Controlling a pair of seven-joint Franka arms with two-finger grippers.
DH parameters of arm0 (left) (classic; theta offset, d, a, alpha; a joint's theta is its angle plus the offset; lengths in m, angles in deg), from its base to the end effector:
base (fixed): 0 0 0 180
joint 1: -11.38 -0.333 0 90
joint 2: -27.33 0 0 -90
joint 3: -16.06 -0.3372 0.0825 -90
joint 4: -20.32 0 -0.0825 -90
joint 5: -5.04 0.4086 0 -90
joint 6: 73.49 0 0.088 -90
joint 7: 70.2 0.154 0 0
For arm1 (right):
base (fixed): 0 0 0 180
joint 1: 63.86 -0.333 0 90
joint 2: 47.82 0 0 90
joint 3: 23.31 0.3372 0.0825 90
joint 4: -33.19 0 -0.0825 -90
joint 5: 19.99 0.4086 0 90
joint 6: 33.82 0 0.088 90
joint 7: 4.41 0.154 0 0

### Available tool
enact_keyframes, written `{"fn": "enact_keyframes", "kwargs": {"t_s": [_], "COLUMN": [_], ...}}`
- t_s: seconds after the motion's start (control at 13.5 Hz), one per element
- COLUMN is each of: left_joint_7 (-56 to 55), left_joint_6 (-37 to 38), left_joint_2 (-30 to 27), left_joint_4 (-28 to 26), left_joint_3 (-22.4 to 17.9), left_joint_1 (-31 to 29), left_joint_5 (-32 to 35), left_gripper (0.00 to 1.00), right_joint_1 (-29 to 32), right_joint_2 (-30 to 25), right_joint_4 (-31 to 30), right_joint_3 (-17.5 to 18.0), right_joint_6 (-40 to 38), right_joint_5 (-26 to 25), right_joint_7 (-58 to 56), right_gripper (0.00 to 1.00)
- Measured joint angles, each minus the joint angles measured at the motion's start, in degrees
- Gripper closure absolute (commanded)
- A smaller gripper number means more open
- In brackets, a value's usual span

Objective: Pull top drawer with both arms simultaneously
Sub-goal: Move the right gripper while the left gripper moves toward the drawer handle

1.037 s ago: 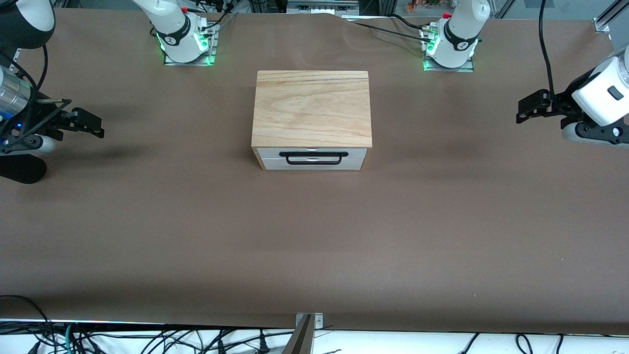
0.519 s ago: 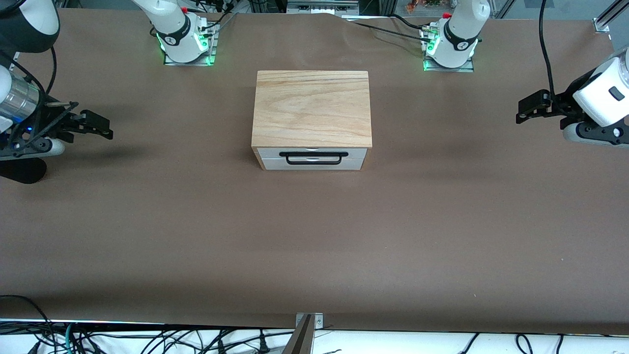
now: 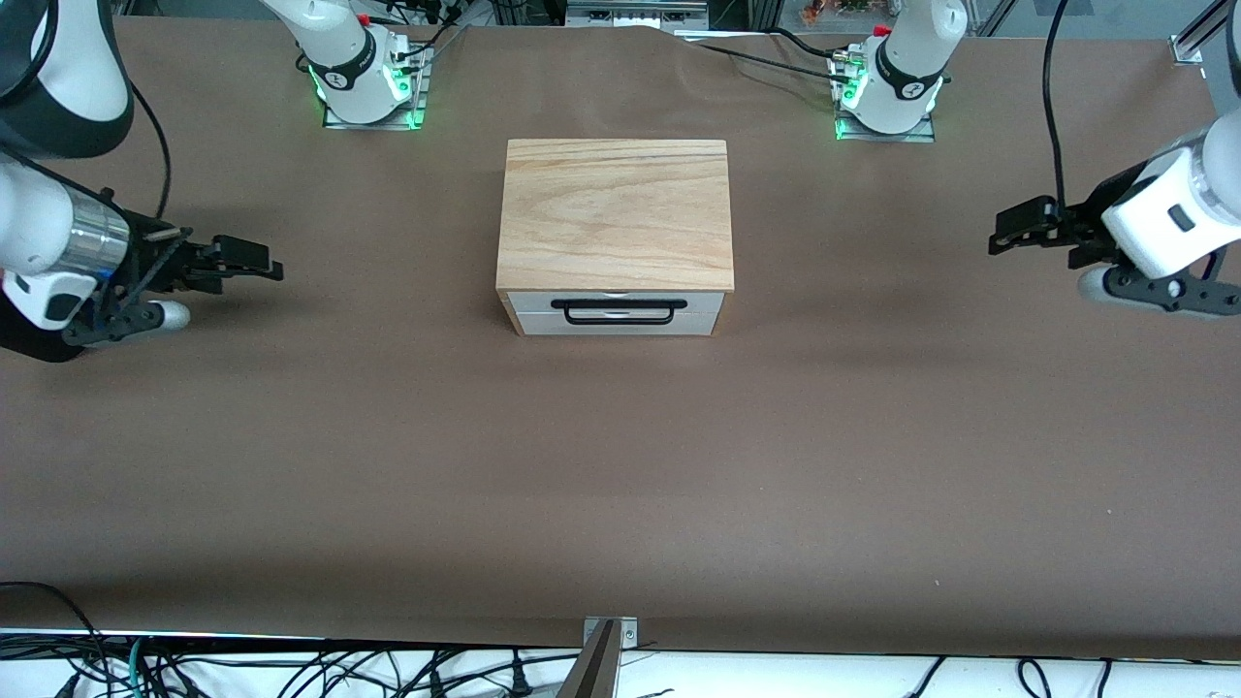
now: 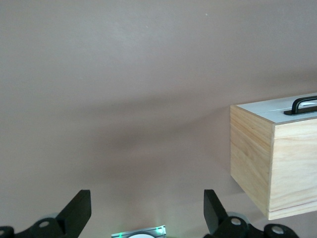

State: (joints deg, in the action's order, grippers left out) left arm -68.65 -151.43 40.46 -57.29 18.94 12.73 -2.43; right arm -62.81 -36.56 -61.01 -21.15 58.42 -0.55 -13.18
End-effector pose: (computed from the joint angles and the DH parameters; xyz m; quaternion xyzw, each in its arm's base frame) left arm 0.6152 -0.0642 0.5520 0.9897 -0.0564 -0.1126 0.0679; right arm 0.6143 0.0606 0.4569 -0.9771 -0.0585 0.1018 0.1777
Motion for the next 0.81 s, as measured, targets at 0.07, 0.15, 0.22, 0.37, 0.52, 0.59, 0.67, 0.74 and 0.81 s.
{"fn": "enact_keyframes", "kwargs": {"t_s": [0.07, 0.15, 0.22, 0.37, 0.52, 0.59, 0.67, 0.74, 0.81], "left_joint_7": [0.03, 0.08, 0.11, 0.23, 0.32, 1.22, 3.25, 5.86, 8.8], "left_joint_6": [-0.36, -1.23, -2.49, -6.6, -8.91, -9.51, -10.67, -12.41, -14.06], "left_joint_2": [1.74, 3.76, 5.9, 9.8, 13.56, 15.61, 17.75, 19.58, 21.22], "left_joint_4": [-0.03, -0.05, -0.06, -0.08, -0.12, -0.15, -0.15, -0.16, -0.18], "left_joint_3": [0.04, 0.08, 0.11, 0.43, 0.69, 0.77, 0.99, 1.45, 1.99], "left_joint_1": [0.03, 0.08, 0.14, 0.22, 0.3, 0.33, 0.38, 0.44, 0.52], "left_joint_5": [-0.76, -2.16, -4.12, -9.44, -17.8, -22.13, -25.69, -28.17, -30.89], "left_gripper": [0.0, 0.0, 0.0, 0.0, 0.0, 0.0, 0.0, 0.0, 0.0], "right_joint_1": [0.0, -0.01, -0.08, -0.71, -1.68, -2.63, -4.01, -5.52, -7.2], "right_joint_2": [1.06, 2.28, 3.53, 5.88, 8.64, 10.0, 11.27, 12.45, 13.64], "right_joint_4": [-0.04, -0.1, -0.14, -0.16, -0.26, -0.29, -0.35, -0.45, -0.56], "right_joint_3": [0.01, 0.01, 0.04, 0.08, 0.13, 0.15, 0.17, 0.25, 0.31], "right_joint_6": [-0.08, -0.13, -0.14, -0.11, -0.07, 0.62, 2.29, 4.0, 5.57], "right_joint_5": [2.74, 5.28, 7.9, 12.14, 18.39, 21.3, 23.62, 25.77, 28.6], "right_joint_7": [-0.3, -0.63, -1.28, -2.48, -3.75, -4.71, -5.34, -5.43, -5.88], "right_gripper": [0.0, 0.0, 0.0, 0.0, 0.0, 0.0, 0.0, 0.0, 0.0]}}
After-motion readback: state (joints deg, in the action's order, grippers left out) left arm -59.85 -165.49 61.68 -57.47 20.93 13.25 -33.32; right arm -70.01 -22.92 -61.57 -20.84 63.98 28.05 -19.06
